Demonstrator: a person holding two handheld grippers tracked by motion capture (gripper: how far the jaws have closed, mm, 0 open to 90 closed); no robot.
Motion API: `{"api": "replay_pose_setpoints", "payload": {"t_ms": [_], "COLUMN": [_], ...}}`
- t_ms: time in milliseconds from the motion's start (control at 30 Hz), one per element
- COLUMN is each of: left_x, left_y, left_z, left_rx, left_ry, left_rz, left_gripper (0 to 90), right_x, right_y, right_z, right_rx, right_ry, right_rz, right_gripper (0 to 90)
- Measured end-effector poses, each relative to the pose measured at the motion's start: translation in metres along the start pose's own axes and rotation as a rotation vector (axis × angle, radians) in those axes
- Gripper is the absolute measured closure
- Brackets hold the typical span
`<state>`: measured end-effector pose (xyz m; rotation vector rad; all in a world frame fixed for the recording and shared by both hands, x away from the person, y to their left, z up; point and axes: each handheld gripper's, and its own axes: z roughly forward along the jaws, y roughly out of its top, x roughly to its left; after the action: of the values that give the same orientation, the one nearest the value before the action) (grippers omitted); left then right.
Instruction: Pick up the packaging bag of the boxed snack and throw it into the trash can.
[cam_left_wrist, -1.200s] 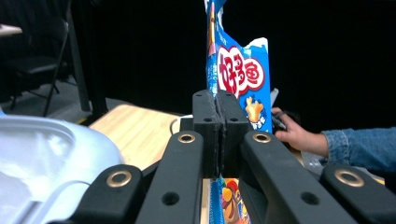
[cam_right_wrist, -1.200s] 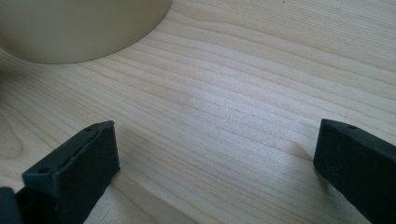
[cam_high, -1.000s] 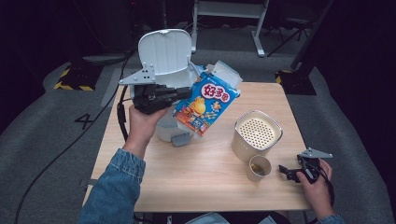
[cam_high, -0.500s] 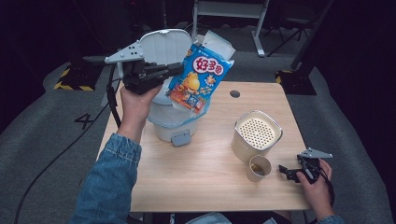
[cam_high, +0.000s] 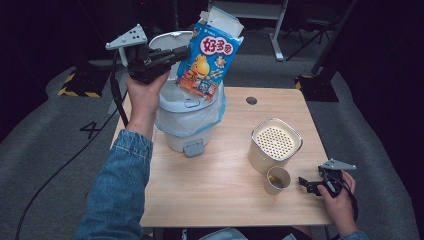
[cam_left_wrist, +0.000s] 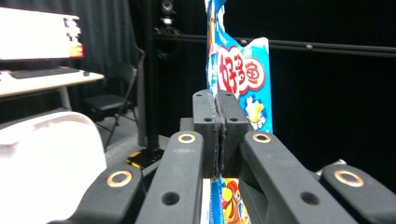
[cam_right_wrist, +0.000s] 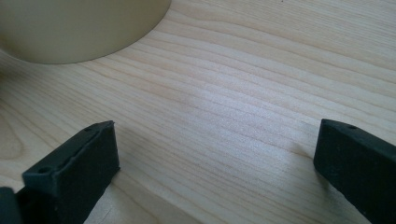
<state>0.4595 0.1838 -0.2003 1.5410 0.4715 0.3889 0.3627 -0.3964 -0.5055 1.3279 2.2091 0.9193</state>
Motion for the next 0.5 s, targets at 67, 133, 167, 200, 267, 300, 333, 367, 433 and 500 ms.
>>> {"api": "replay_pose_setpoints", "payload": {"t_ms": [67,133,167,200,267,300,333,367,433,500], "left_x": [0.002,0.005,0.006,0.007,0.010,0.012,0.014,0.015,0.015,0.016], "left_y": [0.001,0.001,0.001,0.001,0.001,0.001,0.000,0.000,0.000,-0.001], "left_z": [0.000,0.001,0.001,0.002,0.001,0.000,0.000,0.000,0.000,0.000], "left_rx": [-0.007,-0.011,-0.006,-0.011,-0.020,-0.028,-0.039,-0.048,-0.046,-0.043], "left_ry": [0.023,0.046,0.059,0.072,0.097,0.105,0.114,0.126,0.164,0.203], "left_rz": [-0.003,0.002,0.007,0.005,0.002,-0.006,-0.014,-0.021,-0.017,-0.014], "left_gripper": [88.6,88.6,88.6,88.6,88.6,88.6,88.6,88.6,88.6,88.6], "right_x": [0.000,0.000,0.000,0.000,0.000,0.000,0.000,0.000,0.000,0.000], "right_y": [0.000,0.000,0.000,0.000,0.000,0.000,0.000,0.000,0.000,0.000], "right_z": [0.000,0.000,0.000,0.000,0.000,0.000,0.000,0.000,0.000,0.000], "right_rx": [0.000,0.000,0.000,0.000,0.000,0.000,0.000,0.000,0.000,0.000], "right_ry": [0.000,0.000,0.000,0.000,0.000,0.001,0.000,0.000,0.003,0.004], "right_rz": [0.000,0.000,0.000,0.000,0.000,0.000,0.000,0.000,-0.003,-0.005], "right_gripper": [0.1,0.1,0.1,0.1,0.1,0.1,0.1,0.1,0.1,0.1]}}
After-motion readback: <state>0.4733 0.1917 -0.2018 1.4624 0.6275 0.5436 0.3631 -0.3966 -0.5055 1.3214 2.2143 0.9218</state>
